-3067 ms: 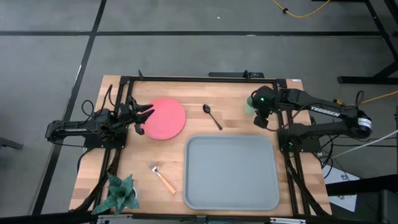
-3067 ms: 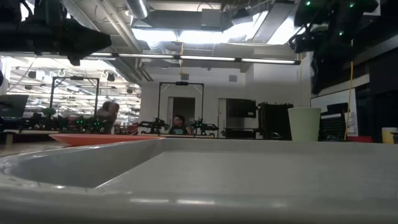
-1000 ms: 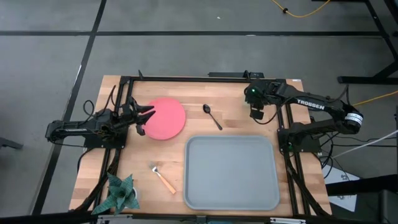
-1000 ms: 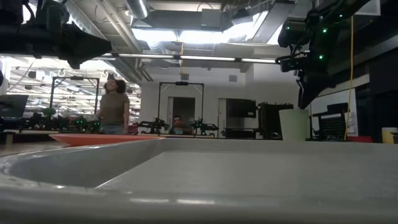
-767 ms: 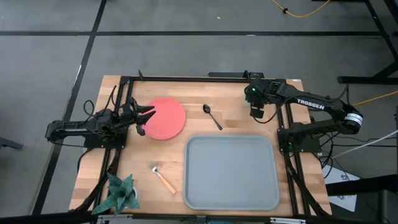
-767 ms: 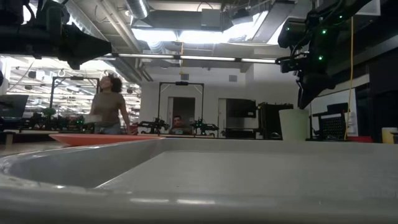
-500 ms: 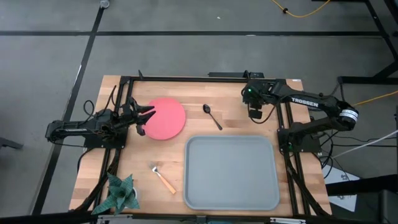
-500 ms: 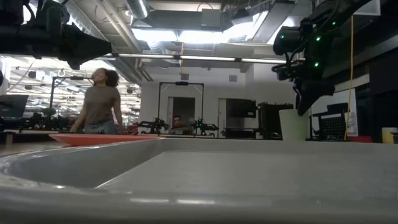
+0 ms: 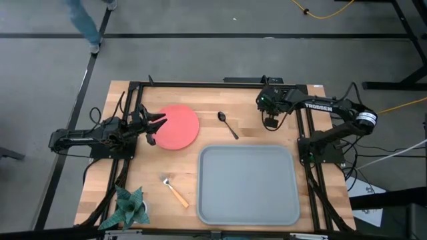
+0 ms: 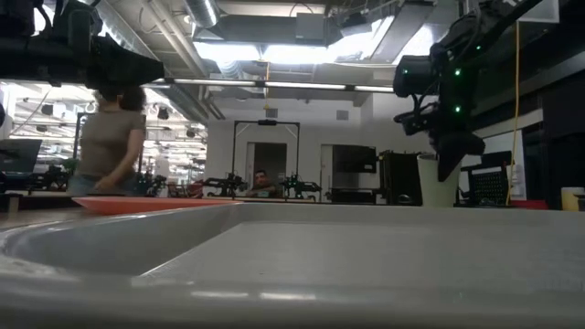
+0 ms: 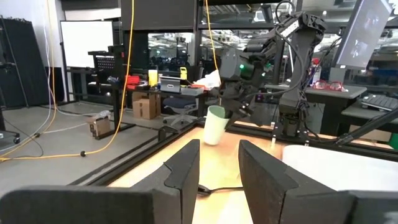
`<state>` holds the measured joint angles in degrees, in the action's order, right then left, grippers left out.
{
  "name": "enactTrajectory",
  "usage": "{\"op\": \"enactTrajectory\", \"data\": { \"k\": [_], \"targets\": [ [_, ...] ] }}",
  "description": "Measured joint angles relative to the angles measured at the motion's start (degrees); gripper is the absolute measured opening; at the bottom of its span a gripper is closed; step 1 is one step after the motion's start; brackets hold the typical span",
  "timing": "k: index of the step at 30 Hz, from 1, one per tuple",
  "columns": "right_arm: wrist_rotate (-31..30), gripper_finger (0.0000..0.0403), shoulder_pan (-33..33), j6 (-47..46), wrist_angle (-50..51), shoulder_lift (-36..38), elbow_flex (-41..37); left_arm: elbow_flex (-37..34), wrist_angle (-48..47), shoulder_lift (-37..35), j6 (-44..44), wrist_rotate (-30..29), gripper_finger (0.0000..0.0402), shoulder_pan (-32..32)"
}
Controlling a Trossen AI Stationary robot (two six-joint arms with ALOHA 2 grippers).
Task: Pick and place plate/cup/fork/spoon on tray
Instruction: Put the light green cup on the light blue tray
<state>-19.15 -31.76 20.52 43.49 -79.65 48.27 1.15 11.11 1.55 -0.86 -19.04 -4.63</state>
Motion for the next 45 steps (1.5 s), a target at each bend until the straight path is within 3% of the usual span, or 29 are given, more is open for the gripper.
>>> {"op": "enactTrajectory", "data": {
  "k": [6, 12, 18, 23, 32, 45],
  "targets": [
    [-1.38, 0.0005, 5.24, -13.43, 14.84, 4.59, 8.33, 0.0, 0.04, -0.01, -0.01, 0.01, 0.0105, 0.01],
    [12.69, 0.0003, 15.86, -43.61, 31.27, 10.64, 17.37, 0.0, 0.04, -0.01, -0.24, 0.01, 0.0105, 0.01],
    [15.4, 0.0002, 31.84, -67.12, 31.76, 14.17, 14.3, 0.0, 0.04, 0.01, -0.24, -0.01, 0.0105, -0.01],
    [15.47, 0.0002, 42.49, -78.27, 29.51, 13.13, 7.18, 0.0, 0.05, -0.01, -0.28, 0.01, 0.0105, 0.0],
    [15.88, 0.0008, 53.19, -84.79, 20.36, 12.6, 3.89, 0.0, 0.09, 0.01, -2.05, -0.01, 0.0105, -0.01],
    [14.37, 0.0018, 57.91, -84.55, 20.12, 8.79, 3.89, -0.02, 0.09, 0.01, -2.01, 0.01, 0.0105, 0.01]
  ]
}}
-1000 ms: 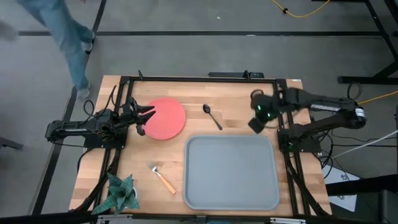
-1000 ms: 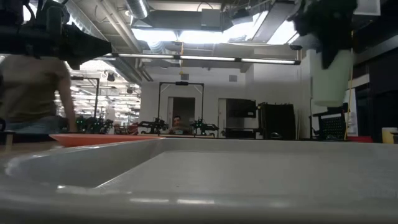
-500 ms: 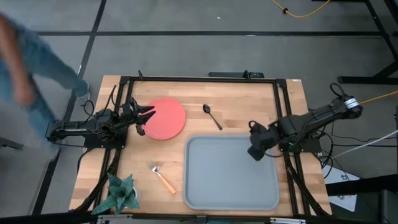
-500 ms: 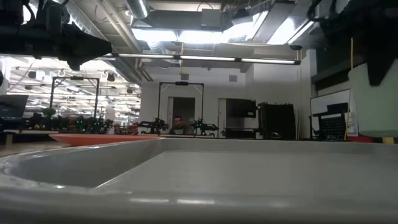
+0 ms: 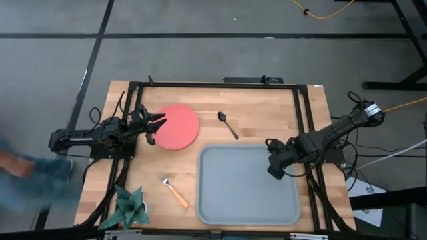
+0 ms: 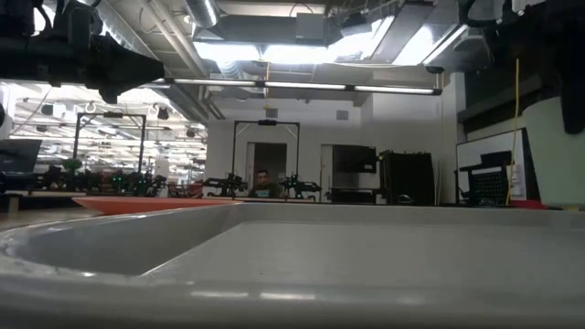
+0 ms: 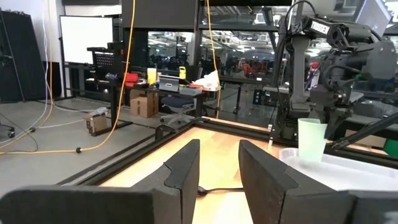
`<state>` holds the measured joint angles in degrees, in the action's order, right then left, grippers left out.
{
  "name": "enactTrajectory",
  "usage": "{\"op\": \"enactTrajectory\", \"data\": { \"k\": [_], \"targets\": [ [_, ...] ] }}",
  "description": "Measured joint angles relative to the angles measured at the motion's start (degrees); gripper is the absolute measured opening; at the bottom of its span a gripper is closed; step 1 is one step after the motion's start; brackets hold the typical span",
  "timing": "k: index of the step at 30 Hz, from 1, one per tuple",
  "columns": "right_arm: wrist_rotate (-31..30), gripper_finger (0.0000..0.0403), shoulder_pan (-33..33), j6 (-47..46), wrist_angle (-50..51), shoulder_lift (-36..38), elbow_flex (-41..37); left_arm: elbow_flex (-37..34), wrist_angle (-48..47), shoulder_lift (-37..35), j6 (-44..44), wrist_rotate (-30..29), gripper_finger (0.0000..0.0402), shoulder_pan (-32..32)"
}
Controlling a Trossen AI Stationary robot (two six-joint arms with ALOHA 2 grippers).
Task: Pick and place plate/cup/fork/spoon on tray
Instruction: Put the light green cup on the light blue tray, then put the pink plate on the light blue tray
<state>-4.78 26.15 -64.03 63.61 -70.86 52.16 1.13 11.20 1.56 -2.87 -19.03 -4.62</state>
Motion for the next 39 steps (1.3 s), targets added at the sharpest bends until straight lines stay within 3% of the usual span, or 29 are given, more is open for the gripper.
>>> {"op": "enactTrajectory", "data": {
  "k": [14, 24, 27, 39],
  "targets": [
    [1.88, 0.002, -0.02, 2.97, -0.04, -4.81, 0.0, 0.0, -0.02, -0.02, 0.02, -0.02, 0.0105, 0.0],
    [3.18, 0.009, -0.02, 3.48, -0.02, -9.38, 0.0, 0.0, -0.02, -0.02, 0.02, -0.02, 0.0105, -0.01],
    [5.96, 0.011, -0.08, 3.99, 0.11, -9.3, 0.06, 0.0, -0.02, -0.01, 0.02, -0.02, 0.0105, 0.0],
    [6.46, 0.0115, -0.13, 4.18, 6.04, -9.11, 5.77, 0.0, -0.02, -0.02, 0.04, -0.09, 0.0105, -0.02]
  ]
}}
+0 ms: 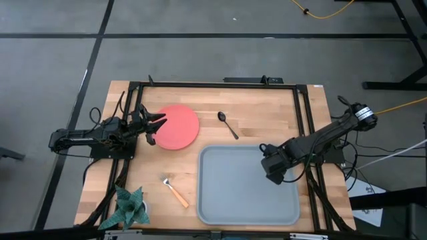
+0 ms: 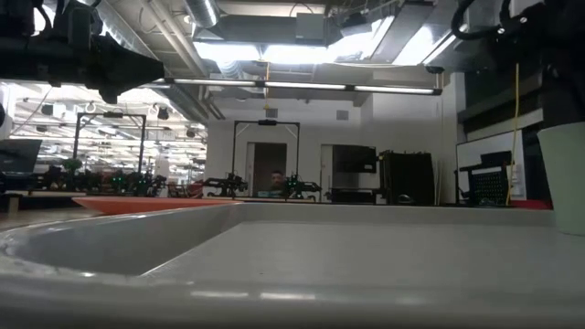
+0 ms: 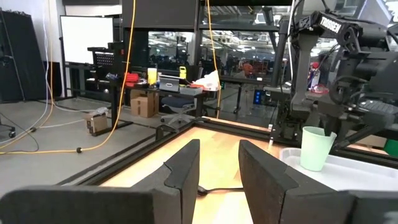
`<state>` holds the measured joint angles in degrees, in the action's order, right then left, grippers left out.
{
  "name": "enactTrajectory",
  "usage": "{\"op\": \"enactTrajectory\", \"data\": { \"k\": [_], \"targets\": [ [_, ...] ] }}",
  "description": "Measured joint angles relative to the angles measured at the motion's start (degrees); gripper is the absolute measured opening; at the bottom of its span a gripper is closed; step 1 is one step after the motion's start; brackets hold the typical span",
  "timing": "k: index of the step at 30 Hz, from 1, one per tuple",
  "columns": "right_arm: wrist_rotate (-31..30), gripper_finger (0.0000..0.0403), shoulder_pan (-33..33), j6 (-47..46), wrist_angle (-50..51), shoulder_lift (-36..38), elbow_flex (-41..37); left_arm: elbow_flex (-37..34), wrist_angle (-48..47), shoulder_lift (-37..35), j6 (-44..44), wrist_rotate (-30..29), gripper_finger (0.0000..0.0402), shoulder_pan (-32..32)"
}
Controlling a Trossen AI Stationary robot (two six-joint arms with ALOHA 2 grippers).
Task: Pick and place plate/cup/fork/spoon on tray
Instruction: Put the pink plate on the light blue tray
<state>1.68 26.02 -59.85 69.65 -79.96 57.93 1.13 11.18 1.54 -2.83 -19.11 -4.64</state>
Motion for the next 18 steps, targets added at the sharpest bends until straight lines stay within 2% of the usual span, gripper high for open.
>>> {"op": "enactTrajectory", "data": {
  "k": [8, 18],
  "targets": [
    [0.03, 0.0115, 0.0, -1.38, 11.23, 0.0, 4.02, 0.0, 0.0, 0.0, 0.0, 0.02, 0.0105, 0.01],
    [-1.64, 0.0115, -0.01, -0.37, 11.42, 0.0, 12.37, 0.0, 0.0, 0.02, 0.0, 0.03, 0.0105, 0.0]
  ]
}}
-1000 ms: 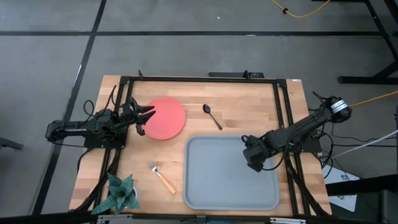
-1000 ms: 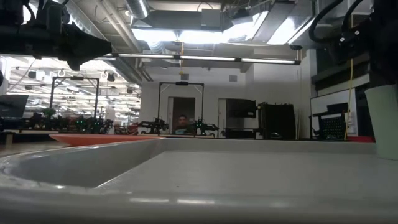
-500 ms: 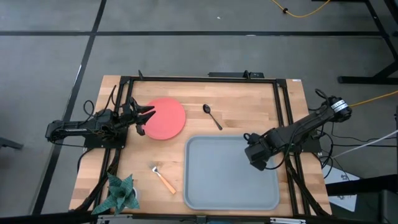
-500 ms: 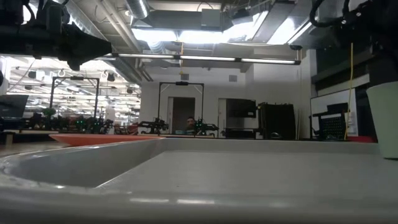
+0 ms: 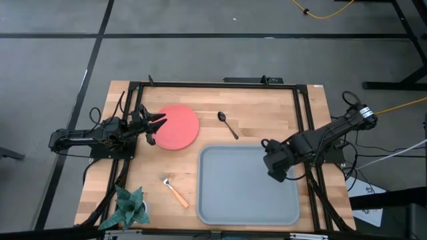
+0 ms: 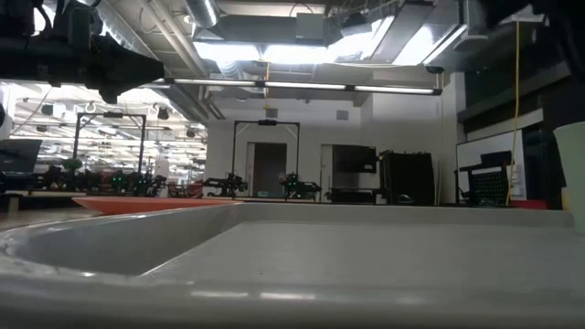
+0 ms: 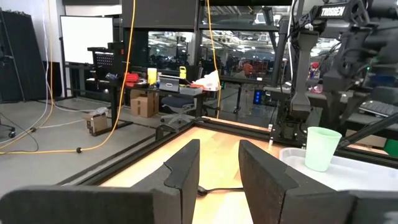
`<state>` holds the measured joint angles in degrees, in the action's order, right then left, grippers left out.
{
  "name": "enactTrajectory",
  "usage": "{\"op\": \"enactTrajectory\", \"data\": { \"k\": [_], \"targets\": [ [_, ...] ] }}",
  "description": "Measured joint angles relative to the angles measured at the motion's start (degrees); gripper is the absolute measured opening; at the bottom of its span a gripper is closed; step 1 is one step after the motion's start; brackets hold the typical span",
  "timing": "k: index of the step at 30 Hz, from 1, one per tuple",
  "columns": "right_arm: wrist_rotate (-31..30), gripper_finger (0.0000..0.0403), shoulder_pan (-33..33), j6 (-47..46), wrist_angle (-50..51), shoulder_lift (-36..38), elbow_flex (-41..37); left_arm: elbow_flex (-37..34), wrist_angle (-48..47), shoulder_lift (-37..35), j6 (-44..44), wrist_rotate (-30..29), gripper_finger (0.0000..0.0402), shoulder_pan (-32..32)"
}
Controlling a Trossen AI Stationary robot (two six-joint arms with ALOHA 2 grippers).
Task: Pick and place plate/cup/fork/spoon on tray
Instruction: Put the pink plate on the light blue tray
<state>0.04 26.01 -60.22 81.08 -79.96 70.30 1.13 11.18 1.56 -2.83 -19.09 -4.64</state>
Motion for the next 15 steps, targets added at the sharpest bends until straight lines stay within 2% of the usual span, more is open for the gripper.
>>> {"op": "enactTrajectory", "data": {
  "k": [4, 11, 15],
  "targets": [
    [-7.74, 0.0115, -0.03, 2.78, -0.11, 0.0, 1.8, 0.0, 0.0, 0.0, 0.0, 0.02, 0.0105, 0.02],
    [-30.67, 0.0115, -2.36, 11.57, -6.05, 0.02, 2.21, 0.0, -0.02, -0.02, -0.09, 0.02, 0.0105, 0.02],
    [-46.22, 0.0115, -6.09, 17.11, -12.98, 0.02, 2.21, 0.0, -0.02, -0.02, -1.33, 0.02, 0.0105, 0.02]
  ]
}}
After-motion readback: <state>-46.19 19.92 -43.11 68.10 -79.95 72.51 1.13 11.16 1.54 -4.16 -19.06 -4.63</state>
